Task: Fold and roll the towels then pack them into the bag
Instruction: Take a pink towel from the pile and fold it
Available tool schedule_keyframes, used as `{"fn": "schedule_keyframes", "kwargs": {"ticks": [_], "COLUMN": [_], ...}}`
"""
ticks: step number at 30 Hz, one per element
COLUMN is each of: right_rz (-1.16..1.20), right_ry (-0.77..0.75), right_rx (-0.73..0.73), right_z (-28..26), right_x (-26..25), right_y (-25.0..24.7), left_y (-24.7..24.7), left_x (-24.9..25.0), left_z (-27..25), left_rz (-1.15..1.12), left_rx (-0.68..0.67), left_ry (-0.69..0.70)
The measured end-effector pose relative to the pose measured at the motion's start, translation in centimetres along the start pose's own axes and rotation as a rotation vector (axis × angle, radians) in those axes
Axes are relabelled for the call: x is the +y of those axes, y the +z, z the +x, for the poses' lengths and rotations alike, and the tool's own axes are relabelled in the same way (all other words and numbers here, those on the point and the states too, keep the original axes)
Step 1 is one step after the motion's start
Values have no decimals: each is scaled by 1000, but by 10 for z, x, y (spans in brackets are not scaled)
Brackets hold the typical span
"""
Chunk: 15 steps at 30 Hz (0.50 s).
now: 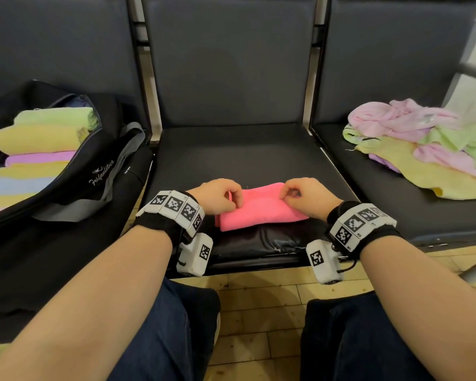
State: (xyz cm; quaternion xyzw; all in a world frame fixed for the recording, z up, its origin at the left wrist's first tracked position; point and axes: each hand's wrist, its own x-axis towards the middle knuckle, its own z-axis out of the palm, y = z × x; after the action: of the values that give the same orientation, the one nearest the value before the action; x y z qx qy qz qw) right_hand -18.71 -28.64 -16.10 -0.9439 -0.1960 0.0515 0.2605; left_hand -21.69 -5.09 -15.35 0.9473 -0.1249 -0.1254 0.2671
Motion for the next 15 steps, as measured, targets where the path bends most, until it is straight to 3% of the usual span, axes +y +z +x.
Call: {"fn": "schedule_keyframes", "kwargs": {"ticks": [3,7,11,15], "right_rz": [2,-75,-113,-19], "right_ry": [91,150,75,69], "right_rx": [-110,-282,-254,-179], "right_z": [-3,-9,-7,-6], "right_x": [1,3,7,7], "right_y": [-5,-6,-1,0], "left_y": [1,0,1,0], "left_x": [2,-1,-5,-7], "left_z": [1,-2,-3,-1], "left_rz": [109,52,177,210], "left_rx": [2,-41,-121,-47], "left_ry": [-37,-100,-114,-188]}}
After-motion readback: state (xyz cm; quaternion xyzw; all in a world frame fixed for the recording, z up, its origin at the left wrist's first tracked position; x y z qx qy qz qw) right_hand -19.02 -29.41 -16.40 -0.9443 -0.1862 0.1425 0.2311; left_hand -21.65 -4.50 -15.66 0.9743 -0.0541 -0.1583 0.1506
